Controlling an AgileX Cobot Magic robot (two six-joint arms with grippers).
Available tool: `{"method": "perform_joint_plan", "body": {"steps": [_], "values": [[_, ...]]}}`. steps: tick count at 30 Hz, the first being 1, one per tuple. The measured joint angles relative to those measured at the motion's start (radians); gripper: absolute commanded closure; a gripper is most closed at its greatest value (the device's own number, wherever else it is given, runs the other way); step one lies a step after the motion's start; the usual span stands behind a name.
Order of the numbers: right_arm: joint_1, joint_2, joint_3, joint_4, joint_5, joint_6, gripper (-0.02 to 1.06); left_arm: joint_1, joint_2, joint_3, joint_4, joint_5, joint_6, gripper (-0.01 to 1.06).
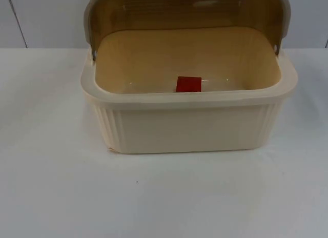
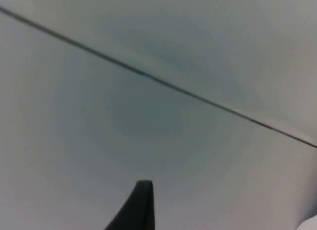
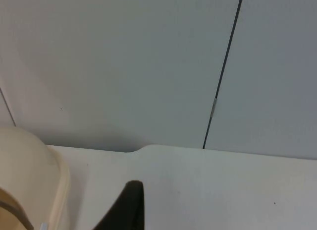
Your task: Open the box lid with the left hand, place the block into the box with the right hand, then close the box lid with the left hand.
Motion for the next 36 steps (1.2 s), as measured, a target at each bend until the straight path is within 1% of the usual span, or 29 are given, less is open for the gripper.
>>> {"method": "perform_joint_plan", "body": {"steps": [1, 2, 4, 5, 6, 7, 9, 16, 18, 19, 21, 23, 24, 27, 28, 30, 32, 33, 36], "values": [[0.0, 0.0, 0.0, 0.008, 0.0, 0.0, 0.0, -0.008, 0.011, -0.005, -0.047, 0.0, 0.066, 0.0], [0.0, 0.0, 0.0, 0.011, 0.0, 0.0, 0.0, -0.011, 0.02, -0.014, -0.078, 0.006, 0.098, 0.0], [0.0, 0.0, 0.0, 0.018, 0.0, 0.0, 0.0, -0.013, 0.034, -0.03, -0.116, 0.047, 0.128, 0.0], [0.0, 0.0, 0.0, 0.018, 0.0, 0.0, 0.0, -0.013, 0.039, -0.046, -0.137, 0.08, 0.142, 0.0], [0.0, 0.0, 0.0, 0.018, 0.0, 0.0, 0.0, -0.013, 0.039, -0.046, -0.137, 0.08, 0.142, 0.0], [0.0, 0.0, 0.0, 0.018, 0.0, 0.0, 0.0, -0.017, 0.052, -0.069, -0.163, 0.135, 0.155, 0.0], [0.0, 0.0, 0.0, 0.023, 0.0, 0.0, 0.0, -0.02, 0.062, -0.084, -0.204, 0.167, 0.162, 0.0], [0.0, 0.0, 0.0, 0.026, 0.0, 0.0, 0.0, -0.037, 0.078, -0.092, -0.279, 0.218, 0.172, 0.0], [0.0, 0.0, 0.0, 0.026, 0.0, 0.0, 0.0, -0.036, 0.082, -0.092, -0.287, 0.22, 0.174, 0.04], [0.0, 0.0, 0.0, 0.026, 0.0, 0.0, 0.0, -0.036, 0.087, -0.092, -0.294, 0.22, 0.174, 0.04], [0.0, 0.0, 0.0, 0.026, 0.0, 0.0, 0.0, -0.036, 0.1, -0.092, -0.304, 0.207, 0.174, 0.15], [0.0, 0.0, 0.0, 0.026, 0.0, 0.0, 0.0, -0.036, 0.105, -0.092, -0.306, 0.201, 0.174, 0.31], [0.0, 0.0, 0.0, 0.026, 0.0, 0.0, 0.0, -0.036, 0.108, -0.092, -0.306, 0.188, 0.174, 0.31], [0.0, 0.0, 0.0, 0.026, 0.0, 0.0, 0.0, -0.036, 0.108, -0.092, -0.31, 0.177, 0.174, 0.64], [0.0, 0.0, 0.0, 0.026, 0.0, 0.0, 0.0, -0.036, 0.108, -0.092, -0.312, 0.173, 0.174, 0.64], [0.0, 0.0, 0.0, 0.026, 0.0, 0.0, 0.0, -0.036, 0.108, -0.092, -0.335, 0.164, 0.198, 0.82], [0.0, 0.0, 0.0, 0.026, 0.0, 0.0, 0.0, -0.036, 0.108, -0.092, -0.398, 0.159, 0.26, 1.03], [0.0, 0.0, 0.0, 0.026, 0.0, 0.0, 0.0, -0.036, 0.108, -0.092, -0.398, 0.159, 0.26, 1.05], [0.0, 0.0, 0.0, 0.026, 0.001, 0.0, 0.0, -0.036, 0.108, -0.092, -0.495, 0.162, 0.325, 1.05]]}}
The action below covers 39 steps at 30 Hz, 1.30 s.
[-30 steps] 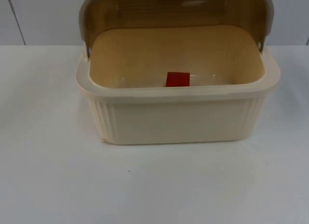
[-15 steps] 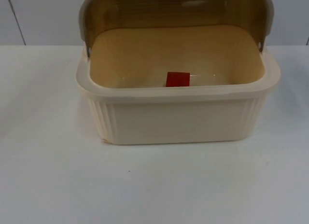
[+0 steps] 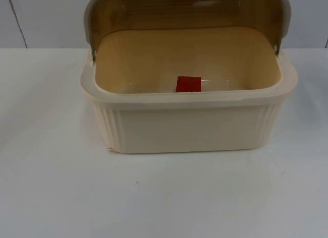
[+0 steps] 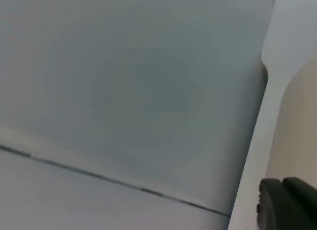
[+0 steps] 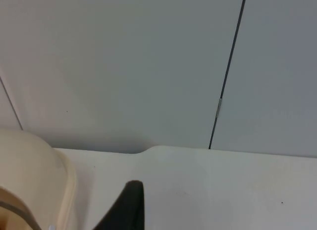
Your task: Open the box lid with the left hand, place the block into the box with the right hand, then close the box lid with the left hand.
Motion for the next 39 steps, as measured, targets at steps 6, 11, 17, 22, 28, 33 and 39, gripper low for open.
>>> {"method": "perform_joint_plan", "body": {"steps": [6, 11, 17, 22, 28, 33, 39], "values": [[0.0, 0.0, 0.0, 0.0, 0.0, 0.0, 0.0, 0.007, 0.025, -0.002, -0.06, 0.09, 0.018, 1.05], [0.0, 0.0, 0.0, 0.0, 0.0, 0.0, 0.0, 0.021, 0.04, -0.002, -0.086, 0.122, 0.018, 1.05], [0.0, 0.0, 0.0, 0.0, 0.0, 0.0, 0.0, 0.025, 0.04, -0.002, -0.098, 0.173, 0.018, 1.05], [0.0, 0.0, 0.0, 0.0, 0.0, 0.0, 0.0, 0.025, 0.04, -0.002, -0.11, 0.189, 0.02, 1.05], [0.0, 0.0, 0.0, 0.0, 0.015, 0.0, 0.0, 0.025, 0.052, -0.002, -0.147, 0.203, 0.033, 1.05], [0.0, 0.0, 0.0, 0.009, 0.017, 0.0, 0.0, 0.025, 0.056, -0.002, -0.152, 0.203, 0.033, 1.05], [0.0, 0.0, 0.0, 0.011, 0.017, 0.0, 0.0, 0.025, 0.058, -0.002, -0.152, 0.203, 0.033, 1.05]]}}
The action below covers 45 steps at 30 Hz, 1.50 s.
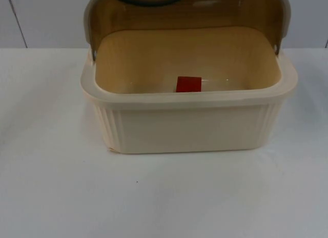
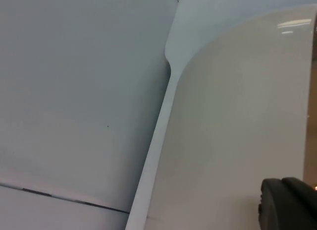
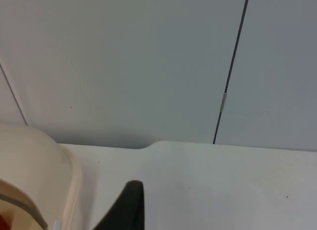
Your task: Open the box lid with the left hand, place the block into the box with the right hand, then close the box lid with the left hand.
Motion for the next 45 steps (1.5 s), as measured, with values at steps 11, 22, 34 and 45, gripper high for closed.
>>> {"method": "perform_joint_plan", "body": {"steps": [11, 22, 34, 45], "values": [[0.0, 0.0, 0.0, 0.0, 0.0, 0.0, 0.0, 0.0, 0.013, 0.0, 0.0, 0.0, -0.007, 1.05], [0.0, 0.0, 0.0, 0.0, 0.0, 0.0, 0.0, 0.0, 0.014, 0.0, 0.002, 0.0, -0.018, 1.05], [0.0, 0.0, 0.0, 0.0, -0.002, 0.0, 0.0, 0.0, -0.012, 0.107, -0.016, -0.071, -0.018, 1.05], [0.0, 0.0, 0.0, 0.0, -0.002, 0.0, 0.0, 0.0, -0.035, 0.127, -0.013, -0.054, -0.037, 1.05]]}}
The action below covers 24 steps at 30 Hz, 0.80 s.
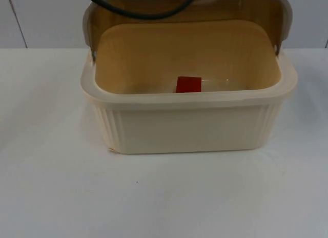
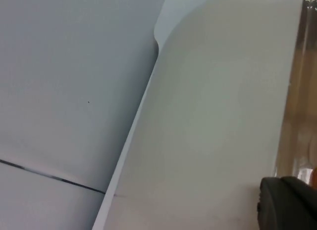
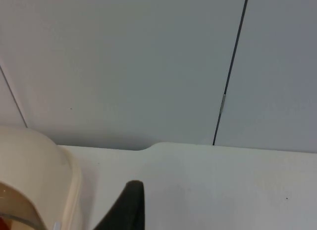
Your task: Open the box lid with the left hand, place the block into the box with the right hand, then close the box lid with the left hand.
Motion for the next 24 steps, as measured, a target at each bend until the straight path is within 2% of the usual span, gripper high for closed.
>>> {"method": "perform_joint_plan", "body": {"steps": [6, 11, 18, 21, 24], "values": [[0.0, 0.0, 0.0, 0.001, 0.0, 0.0, 0.0, -0.019, -0.015, 0.046, 0.0, -0.021, -0.004, 1.05], [0.0, 0.0, 0.0, 0.005, 0.0, 0.0, 0.0, -0.05, -0.074, 0.178, 0.0, -0.121, -0.006, 1.05], [0.0, 0.0, 0.0, 0.007, 0.0, 0.0, 0.0, -0.078, -0.132, 0.307, -0.021, -0.207, -0.014, 1.05], [0.0, 0.0, 0.0, 0.007, 0.0, 0.0, 0.0, -0.109, -0.161, 0.391, -0.034, -0.282, -0.021, 1.05], [0.0, 0.0, 0.0, 0.009, 0.0, 0.0, 0.0, -0.132, -0.169, 0.446, -0.036, -0.312, -0.022, 1.05]]}}
